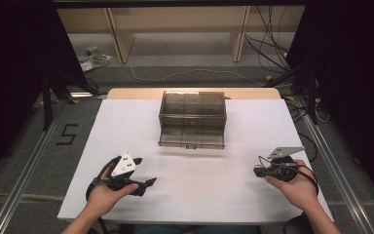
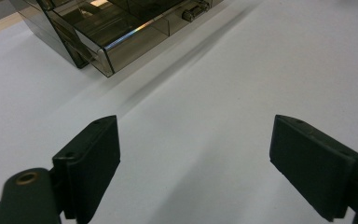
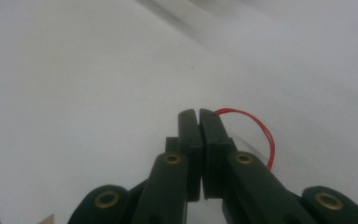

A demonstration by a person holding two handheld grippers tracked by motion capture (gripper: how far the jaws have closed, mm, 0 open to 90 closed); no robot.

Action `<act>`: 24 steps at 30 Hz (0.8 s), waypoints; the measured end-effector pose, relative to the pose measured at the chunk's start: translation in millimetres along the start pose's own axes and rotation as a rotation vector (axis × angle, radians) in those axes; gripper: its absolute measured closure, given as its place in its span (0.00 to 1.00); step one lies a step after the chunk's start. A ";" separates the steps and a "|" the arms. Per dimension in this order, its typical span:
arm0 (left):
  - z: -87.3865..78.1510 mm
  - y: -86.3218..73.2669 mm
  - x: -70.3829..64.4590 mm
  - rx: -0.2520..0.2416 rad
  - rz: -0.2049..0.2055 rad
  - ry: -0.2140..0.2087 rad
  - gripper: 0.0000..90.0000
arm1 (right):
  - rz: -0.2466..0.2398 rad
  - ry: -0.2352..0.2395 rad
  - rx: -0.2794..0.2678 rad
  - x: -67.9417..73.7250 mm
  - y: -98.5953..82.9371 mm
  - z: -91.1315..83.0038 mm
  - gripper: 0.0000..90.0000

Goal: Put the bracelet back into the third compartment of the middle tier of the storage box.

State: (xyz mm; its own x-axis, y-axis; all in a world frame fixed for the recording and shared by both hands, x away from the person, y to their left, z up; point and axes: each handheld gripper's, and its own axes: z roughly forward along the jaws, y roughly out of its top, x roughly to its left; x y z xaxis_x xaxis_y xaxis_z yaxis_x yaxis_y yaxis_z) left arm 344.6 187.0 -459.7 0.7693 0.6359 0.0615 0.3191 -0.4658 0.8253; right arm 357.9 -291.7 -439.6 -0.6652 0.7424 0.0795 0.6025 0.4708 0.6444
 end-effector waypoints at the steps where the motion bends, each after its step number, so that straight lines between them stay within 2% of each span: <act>1: 0.1 -0.1 0.0 0.000 -0.001 -0.002 0.18 | 0.000 -0.001 -0.008 -0.3 0.2 -0.4 0.99; 24: -0.2 0.0 0.7 0.000 -0.001 0.000 0.18 | 0.033 -0.027 -0.125 -0.7 3.8 -5.9 0.99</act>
State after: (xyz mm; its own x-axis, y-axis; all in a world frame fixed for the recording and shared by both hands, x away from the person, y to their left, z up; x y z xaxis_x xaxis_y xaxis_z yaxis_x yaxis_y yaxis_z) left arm 345.0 187.6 -459.5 0.7693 0.6360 0.0609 0.3196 -0.4656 0.8253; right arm 358.0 -293.2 -432.7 -0.6327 0.7700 0.0831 0.5632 0.3838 0.7318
